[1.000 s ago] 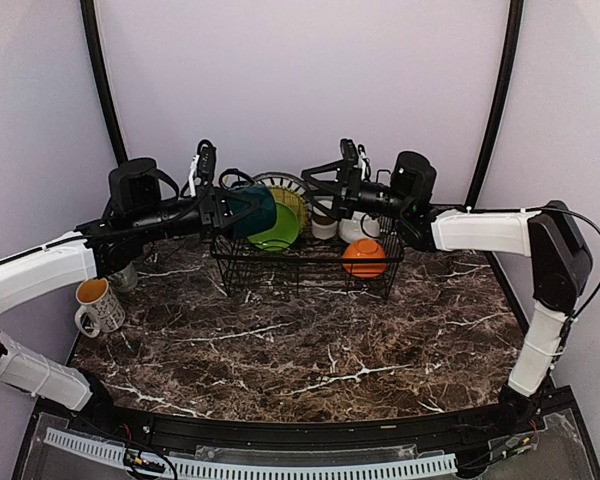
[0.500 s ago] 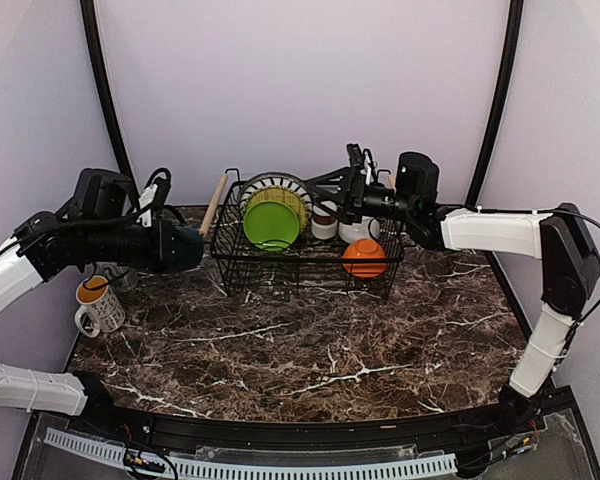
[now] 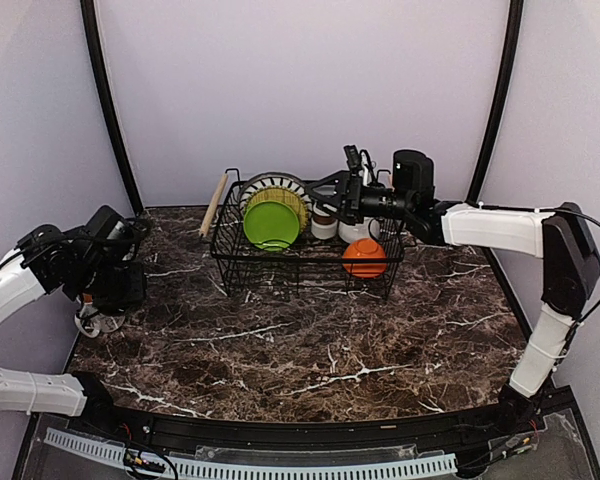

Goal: Unload the mixed dishes from the dish rack
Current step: Place the cup at the corner of the board.

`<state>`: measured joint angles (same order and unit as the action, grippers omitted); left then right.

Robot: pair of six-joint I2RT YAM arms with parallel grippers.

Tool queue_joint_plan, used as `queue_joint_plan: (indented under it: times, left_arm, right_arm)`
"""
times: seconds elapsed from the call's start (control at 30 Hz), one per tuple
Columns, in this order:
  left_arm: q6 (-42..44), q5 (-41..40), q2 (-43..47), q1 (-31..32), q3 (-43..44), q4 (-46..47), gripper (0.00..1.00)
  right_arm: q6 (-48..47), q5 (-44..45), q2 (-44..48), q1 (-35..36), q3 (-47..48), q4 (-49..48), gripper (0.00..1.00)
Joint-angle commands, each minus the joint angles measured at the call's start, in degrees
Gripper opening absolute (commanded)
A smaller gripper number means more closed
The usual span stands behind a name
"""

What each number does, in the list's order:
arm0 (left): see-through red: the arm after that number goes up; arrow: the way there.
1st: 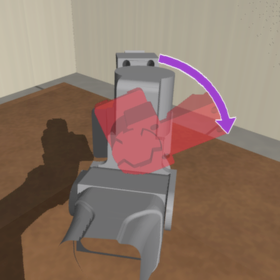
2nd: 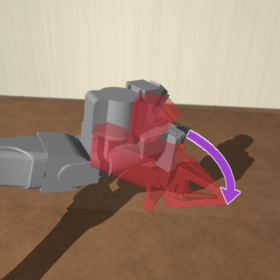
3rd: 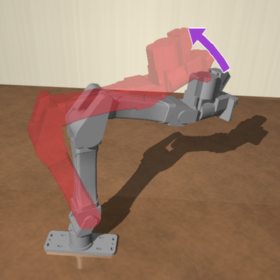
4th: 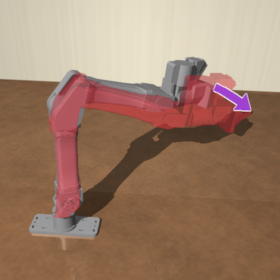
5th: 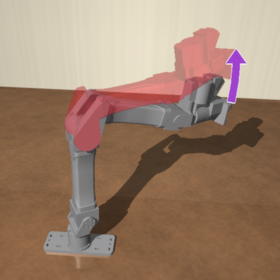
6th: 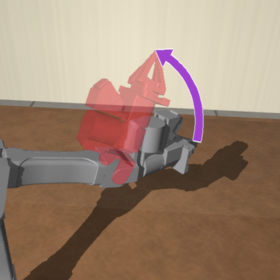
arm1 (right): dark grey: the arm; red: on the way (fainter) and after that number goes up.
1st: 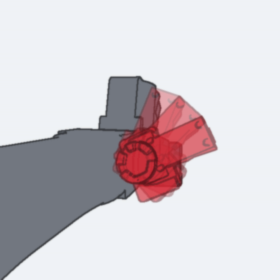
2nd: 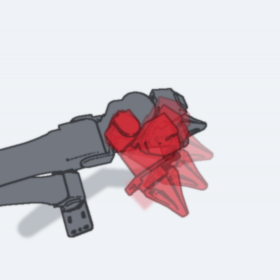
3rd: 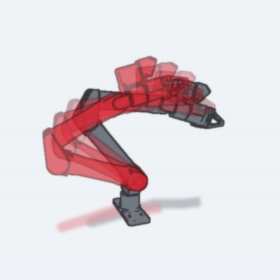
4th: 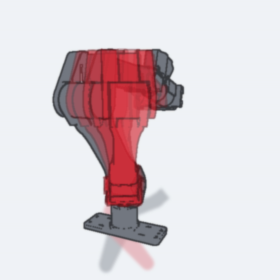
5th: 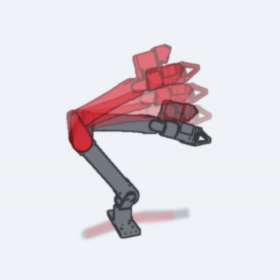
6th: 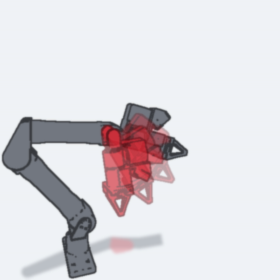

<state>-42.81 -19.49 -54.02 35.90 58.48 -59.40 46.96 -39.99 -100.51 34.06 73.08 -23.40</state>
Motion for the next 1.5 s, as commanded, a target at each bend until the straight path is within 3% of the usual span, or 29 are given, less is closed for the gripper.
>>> queue_joint_plan:
  times: [0.0, 0.33, 0.6, 1.1, 1.47]
  left_arm:
    - [-6.32, -5.07, -2.07, -0.07, -3.41, 0.5, 0.01]
    - [-13.14, -4.3, -4.7, -1.67, -10.68, 4.06, 0.01]
    - [-14.71, 7.46, -1.77, -9.59, -19.03, 9.87, 0.01]
    - [-20.69, 8.23, -3.02, -13.07, -23.42, 8.26, 0.05]
    - [-21.84, 8.55, -2.7, -13.9, -25.15, 9.16, 0.27]
  right_arm:
    - [-3.36, 1.59, -0.15, -0.31, 2.02, 3.26, 0.99]
    - [-7.8, 4.82, -0.3, -0.03, 3.59, 10.12, 0.99]
    - [-9.35, 5.96, -0.99, 0.46, 4.27, 12.19, 0.99]
    - [-12.23, 8.51, -2.55, 1.57, 6.39, 15.84, 0.99]
    - [-19.56, 15.11, -7.36, 2.98, 13.33, 27.08, 0.99]
